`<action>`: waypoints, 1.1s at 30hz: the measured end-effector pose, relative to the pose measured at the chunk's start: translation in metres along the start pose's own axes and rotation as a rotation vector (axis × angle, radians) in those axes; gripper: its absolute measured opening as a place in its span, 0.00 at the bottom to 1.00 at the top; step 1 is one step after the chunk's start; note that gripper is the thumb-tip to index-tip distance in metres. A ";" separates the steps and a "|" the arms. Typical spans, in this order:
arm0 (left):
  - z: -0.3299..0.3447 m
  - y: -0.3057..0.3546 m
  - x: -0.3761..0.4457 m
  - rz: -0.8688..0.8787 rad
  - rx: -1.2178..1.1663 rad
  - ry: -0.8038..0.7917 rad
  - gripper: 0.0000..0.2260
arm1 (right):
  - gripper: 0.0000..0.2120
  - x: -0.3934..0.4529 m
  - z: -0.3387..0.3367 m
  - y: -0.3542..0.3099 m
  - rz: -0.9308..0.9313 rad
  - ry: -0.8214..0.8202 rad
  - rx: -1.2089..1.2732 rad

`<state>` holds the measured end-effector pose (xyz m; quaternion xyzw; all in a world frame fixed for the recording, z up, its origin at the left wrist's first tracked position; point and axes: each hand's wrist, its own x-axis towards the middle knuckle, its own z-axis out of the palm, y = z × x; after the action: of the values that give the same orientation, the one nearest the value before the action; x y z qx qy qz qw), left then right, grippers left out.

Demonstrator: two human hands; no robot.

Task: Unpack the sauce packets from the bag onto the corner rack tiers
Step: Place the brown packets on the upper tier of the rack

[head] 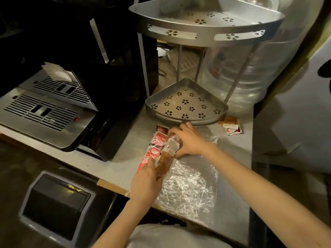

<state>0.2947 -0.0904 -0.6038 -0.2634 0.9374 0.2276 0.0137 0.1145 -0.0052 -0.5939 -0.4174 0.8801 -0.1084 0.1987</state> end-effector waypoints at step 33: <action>-0.039 0.057 0.095 -0.293 -1.296 -0.708 0.17 | 0.22 -0.096 -0.049 0.049 0.371 0.001 1.436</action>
<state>0.1882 -0.1105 -0.5590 -0.2518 0.5109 0.8005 0.1865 0.1139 0.1013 -0.5426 -0.0291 0.6486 -0.6222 0.4375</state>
